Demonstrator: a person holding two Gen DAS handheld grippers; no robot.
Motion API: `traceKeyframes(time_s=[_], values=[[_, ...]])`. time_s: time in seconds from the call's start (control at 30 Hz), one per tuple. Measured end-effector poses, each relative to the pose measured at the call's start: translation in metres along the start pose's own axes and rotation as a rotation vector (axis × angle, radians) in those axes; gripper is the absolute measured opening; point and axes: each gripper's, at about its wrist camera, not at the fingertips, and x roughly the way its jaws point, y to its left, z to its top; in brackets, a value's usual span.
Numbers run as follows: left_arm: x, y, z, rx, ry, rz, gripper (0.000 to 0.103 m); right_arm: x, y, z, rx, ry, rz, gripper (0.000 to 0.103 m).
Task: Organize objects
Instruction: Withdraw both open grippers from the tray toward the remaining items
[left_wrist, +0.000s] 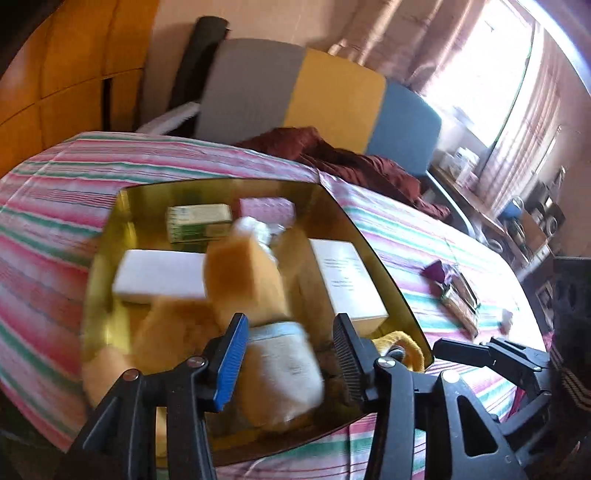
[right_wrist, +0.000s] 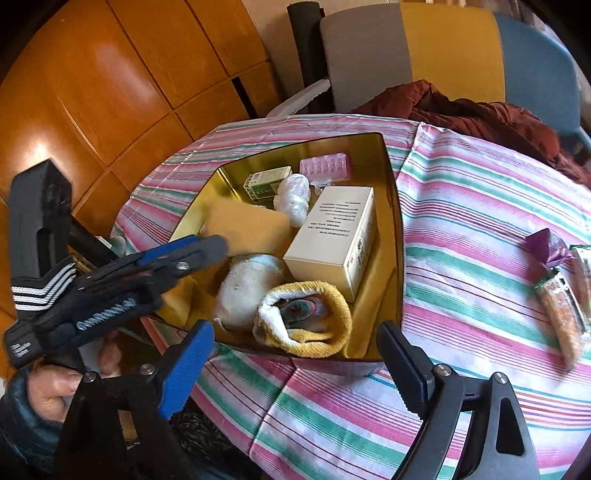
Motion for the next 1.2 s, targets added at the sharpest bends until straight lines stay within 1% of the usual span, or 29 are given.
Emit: traceKeyframes(time_s=[0.07,0.2,0.3,0.43,0.63,0.8,0.93,1.2], values=[[0.004,-0.001,0.003,-0.008,0.02,-0.01,0.049,-0.001,-0.003,-0.001,0.007,-0.002,-0.006,0.09],[-0.004,-0.005,0.0,0.008,0.003,0.009,0.05,-0.003,-0.009,-0.001,0.021,-0.008,-0.008,0.09],[-0.013,-0.006,-0.002,0.02,-0.018,0.044,0.051,-0.003,-0.011,-0.002,0.027,-0.009,-0.005,0.091],[-0.029,-0.005,-0.005,0.037,-0.048,0.112,0.051,-0.005,-0.009,-0.003,0.022,-0.018,-0.004,0.092],[-0.049,-0.014,-0.008,0.073,-0.085,0.155,0.052,-0.013,-0.004,-0.002,0.003,-0.052,-0.026,0.096],[-0.059,-0.025,-0.009,0.115,-0.11,0.169,0.053,-0.022,-0.002,0.0,-0.005,-0.072,-0.043,0.099],[-0.065,-0.036,-0.009,0.153,-0.127,0.164,0.053,-0.029,-0.007,0.0,-0.001,-0.085,-0.06,0.1],[-0.07,-0.056,-0.011,0.213,-0.134,0.14,0.053,-0.051,-0.034,0.001,0.054,-0.124,-0.131,0.101]])
